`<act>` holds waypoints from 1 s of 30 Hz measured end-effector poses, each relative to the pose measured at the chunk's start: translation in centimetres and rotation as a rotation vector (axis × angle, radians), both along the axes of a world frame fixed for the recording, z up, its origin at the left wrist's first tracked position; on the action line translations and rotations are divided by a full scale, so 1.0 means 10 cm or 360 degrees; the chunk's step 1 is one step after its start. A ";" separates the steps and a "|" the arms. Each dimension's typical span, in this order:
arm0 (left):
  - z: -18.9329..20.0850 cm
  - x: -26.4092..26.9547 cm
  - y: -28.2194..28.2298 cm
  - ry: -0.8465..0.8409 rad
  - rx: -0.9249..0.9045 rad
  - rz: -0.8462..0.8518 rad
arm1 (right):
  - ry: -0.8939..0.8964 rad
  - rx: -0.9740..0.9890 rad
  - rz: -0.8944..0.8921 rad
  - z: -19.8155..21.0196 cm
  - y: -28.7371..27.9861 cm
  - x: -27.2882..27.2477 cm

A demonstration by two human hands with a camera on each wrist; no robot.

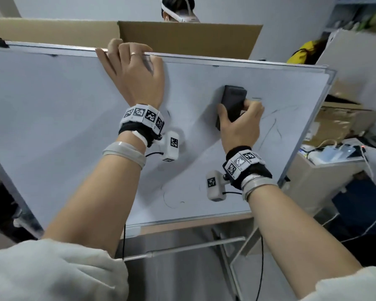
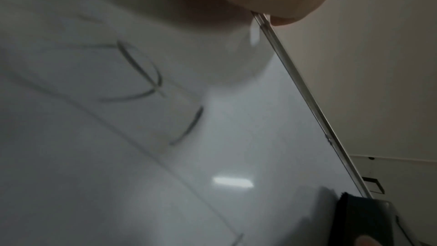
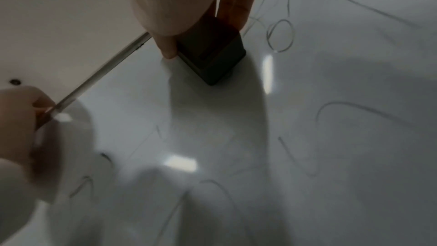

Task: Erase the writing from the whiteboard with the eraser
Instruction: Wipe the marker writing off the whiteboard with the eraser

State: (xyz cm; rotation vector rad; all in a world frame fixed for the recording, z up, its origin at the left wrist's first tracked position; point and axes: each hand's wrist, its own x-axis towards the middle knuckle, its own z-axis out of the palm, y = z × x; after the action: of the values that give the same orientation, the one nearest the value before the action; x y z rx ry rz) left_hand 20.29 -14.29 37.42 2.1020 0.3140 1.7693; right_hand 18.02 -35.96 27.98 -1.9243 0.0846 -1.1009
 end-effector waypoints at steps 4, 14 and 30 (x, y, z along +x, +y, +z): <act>-0.03 -0.03 0.06 -0.0022 0.0045 -0.0007 | -0.0035 -0.0122 0.0141 0.11 0.34 -0.05; 0.02 -0.02 -0.09 0.0005 -0.0032 0.0068 | -0.0137 -0.0384 0.0255 0.23 0.38 0.04; 0.06 0.16 -1.15 0.0157 0.0043 -0.0308 | -0.0115 -0.0070 0.0151 0.21 -0.67 0.35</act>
State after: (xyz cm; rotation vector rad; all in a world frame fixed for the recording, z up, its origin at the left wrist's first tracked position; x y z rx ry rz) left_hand 21.87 -25.76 38.05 2.1629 0.1088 1.5711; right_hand 21.50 -42.63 30.04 -1.9051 -0.0711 -1.1156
